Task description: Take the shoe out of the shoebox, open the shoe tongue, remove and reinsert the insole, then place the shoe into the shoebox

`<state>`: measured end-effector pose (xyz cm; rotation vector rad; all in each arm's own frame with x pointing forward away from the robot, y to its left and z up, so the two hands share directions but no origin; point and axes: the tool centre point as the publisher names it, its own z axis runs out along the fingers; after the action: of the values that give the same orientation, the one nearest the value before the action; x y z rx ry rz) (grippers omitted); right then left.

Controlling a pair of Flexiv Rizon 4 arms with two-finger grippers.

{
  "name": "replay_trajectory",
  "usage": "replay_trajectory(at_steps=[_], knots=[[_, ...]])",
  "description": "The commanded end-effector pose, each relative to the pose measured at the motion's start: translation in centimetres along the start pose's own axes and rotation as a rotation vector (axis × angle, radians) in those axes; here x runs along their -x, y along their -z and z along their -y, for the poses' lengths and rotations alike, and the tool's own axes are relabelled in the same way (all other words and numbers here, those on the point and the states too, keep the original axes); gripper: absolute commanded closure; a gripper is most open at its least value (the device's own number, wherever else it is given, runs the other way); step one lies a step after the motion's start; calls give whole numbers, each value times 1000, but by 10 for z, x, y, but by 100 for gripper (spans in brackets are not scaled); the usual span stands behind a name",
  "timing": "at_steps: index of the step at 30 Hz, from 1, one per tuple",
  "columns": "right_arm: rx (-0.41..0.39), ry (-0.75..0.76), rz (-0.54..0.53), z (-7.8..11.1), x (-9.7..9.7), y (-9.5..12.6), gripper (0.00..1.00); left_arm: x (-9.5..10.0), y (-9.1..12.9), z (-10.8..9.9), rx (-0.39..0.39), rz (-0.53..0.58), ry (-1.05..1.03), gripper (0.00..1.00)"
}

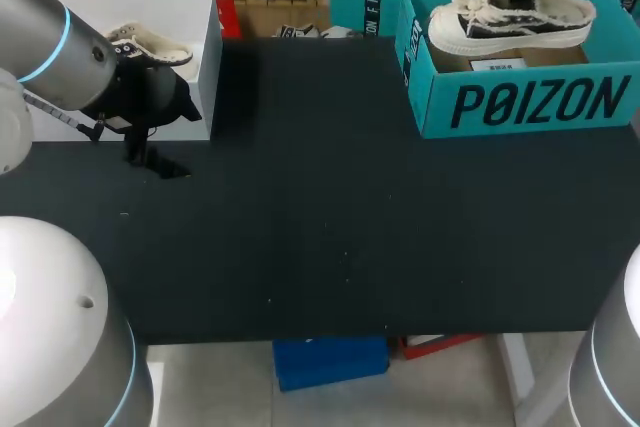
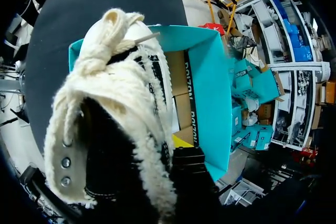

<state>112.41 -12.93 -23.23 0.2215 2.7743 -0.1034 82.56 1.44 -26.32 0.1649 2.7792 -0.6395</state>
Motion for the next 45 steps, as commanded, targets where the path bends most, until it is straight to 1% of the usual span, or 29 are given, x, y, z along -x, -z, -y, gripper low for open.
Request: replay_trajectory(at_steps=[1, 6, 11, 16, 28, 37, 43, 45], knots=[[33, 16, -5, 17, -1, -9, 100, -1, -1, -1, -2, 5, -2, 0], [49, 54, -29, 26, -1, -21, 100, -1, -1, -1, -2, 5, -2, 0], [71, 89, -53, 28, 0, -33, 100, -1, -1, -1, -2, 5, -2, 0], [75, 99, -69, 27, 0, -44, 100, -1, -1, -1, -2, 5, -2, 0], [86, 92, -104, 23, -6, -75, 100, -1, -1, -1, -2, 5, -2, 0], [89, 85, -152, 21, -17, -101, 100, -1, -1, -1, -2, 5, -2, 0], [101, 82, -181, 18, -24, -122, 100, -1, -1, -1, -2, 5, -2, 0], [102, 85, -187, 15, -27, -124, 100, -1, -1, -1, -2, 5, -2, 0]])
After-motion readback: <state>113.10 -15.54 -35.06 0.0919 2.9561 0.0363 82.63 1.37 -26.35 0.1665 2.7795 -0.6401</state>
